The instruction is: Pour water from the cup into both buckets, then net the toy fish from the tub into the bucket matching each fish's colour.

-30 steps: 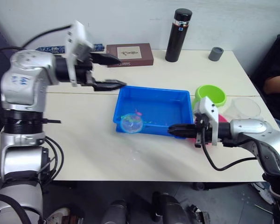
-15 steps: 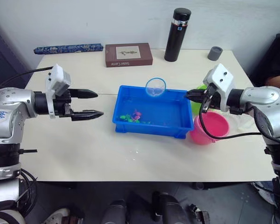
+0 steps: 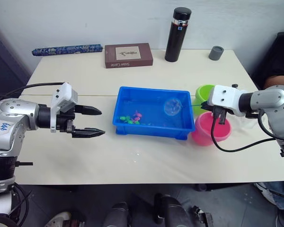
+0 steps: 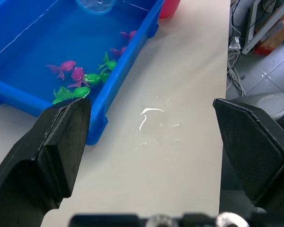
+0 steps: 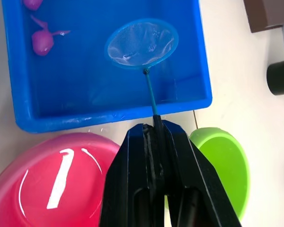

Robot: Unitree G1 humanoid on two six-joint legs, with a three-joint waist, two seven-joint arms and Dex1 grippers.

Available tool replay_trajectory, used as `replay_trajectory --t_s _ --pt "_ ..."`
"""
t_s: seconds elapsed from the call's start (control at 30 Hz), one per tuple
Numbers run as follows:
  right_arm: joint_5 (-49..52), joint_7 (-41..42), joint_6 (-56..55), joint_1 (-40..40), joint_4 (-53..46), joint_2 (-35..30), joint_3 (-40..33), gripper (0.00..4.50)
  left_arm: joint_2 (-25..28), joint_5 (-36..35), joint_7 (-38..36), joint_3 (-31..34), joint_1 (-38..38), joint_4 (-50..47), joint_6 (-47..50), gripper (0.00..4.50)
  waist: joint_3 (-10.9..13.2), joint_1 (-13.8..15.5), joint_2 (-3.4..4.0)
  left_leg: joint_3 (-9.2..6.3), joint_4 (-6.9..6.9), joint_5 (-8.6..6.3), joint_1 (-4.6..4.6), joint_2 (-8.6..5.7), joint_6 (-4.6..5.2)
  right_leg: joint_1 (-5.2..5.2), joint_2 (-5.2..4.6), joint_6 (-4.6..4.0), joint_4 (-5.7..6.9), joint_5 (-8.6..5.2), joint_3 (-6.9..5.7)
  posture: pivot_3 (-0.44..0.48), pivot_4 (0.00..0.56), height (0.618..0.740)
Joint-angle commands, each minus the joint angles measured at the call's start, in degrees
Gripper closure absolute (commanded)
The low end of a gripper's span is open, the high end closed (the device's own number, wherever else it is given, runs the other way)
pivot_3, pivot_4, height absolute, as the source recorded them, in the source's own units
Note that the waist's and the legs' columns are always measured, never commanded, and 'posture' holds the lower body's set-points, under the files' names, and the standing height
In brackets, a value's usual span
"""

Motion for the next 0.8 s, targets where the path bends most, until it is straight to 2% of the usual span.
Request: replay_trajectory --t_s 0.03,0.37,0.8 --pt "-2.3 0.6 -1.4 0.7 -1.7 0.7 0.5 4.5 0.3 -1.5 1.3 1.2 -0.2 -2.6 0.4 0.06 0.0 0.0 0.0 0.0 0.0 0.0 0.0 0.0 0.0 0.0 0.0 0.0 0.0 0.0 0.0 0.0 0.15 0.74" --pt "-6.1 1.1 -6.1 2.9 0.3 2.1 1.6 4.5 1.3 -1.3 2.0 1.1 1.5 -3.1 -0.4 0.06 0.0 0.0 0.02 0.0 0.02 0.0 0.0 0.0 0.0 0.0 0.01 0.0 0.01 0.0 -0.01 0.0 0.15 0.74" --pt "-1.5 7.9 -2.9 1.4 1.1 5.1 0.1 4.5 1.4 -2.4 3.6 2.6 2.2 -4.1 0.2 0.06 0.0 0.0 0.02 0.0 0.03 0.01 0.0 0.0 -0.01 0.01 0.02 0.0 0.04 0.0 -0.02 0.0 0.15 0.74"
